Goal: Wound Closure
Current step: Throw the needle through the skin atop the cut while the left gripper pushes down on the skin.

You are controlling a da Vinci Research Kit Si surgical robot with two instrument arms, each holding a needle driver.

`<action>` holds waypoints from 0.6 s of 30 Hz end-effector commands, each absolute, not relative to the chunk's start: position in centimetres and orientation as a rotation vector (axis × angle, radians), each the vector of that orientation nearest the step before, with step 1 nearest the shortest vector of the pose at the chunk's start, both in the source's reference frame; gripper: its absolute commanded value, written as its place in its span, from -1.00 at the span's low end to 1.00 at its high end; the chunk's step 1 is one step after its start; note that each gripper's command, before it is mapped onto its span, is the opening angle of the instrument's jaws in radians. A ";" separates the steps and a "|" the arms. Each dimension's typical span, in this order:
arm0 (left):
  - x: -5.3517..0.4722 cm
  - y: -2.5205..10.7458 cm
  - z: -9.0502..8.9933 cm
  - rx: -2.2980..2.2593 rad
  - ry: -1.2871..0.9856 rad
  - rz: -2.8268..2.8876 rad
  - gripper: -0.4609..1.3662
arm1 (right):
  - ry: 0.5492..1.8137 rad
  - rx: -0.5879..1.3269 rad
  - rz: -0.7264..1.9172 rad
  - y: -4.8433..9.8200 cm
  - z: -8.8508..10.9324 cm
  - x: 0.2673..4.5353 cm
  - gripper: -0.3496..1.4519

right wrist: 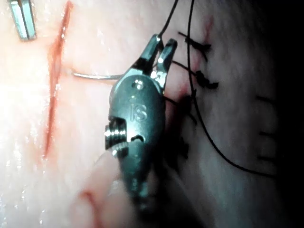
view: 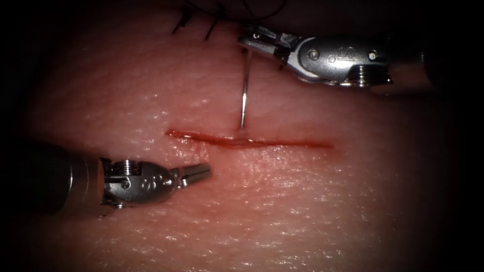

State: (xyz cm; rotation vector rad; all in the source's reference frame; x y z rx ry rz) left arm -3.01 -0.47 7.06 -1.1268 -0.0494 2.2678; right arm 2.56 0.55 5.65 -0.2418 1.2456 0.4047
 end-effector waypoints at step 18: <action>-3.17 -0.6 7.4 -1.011 -0.137 2.274 -0.35 | 1.245 -0.137 0.596 0.7 5.6 2.58 -1.00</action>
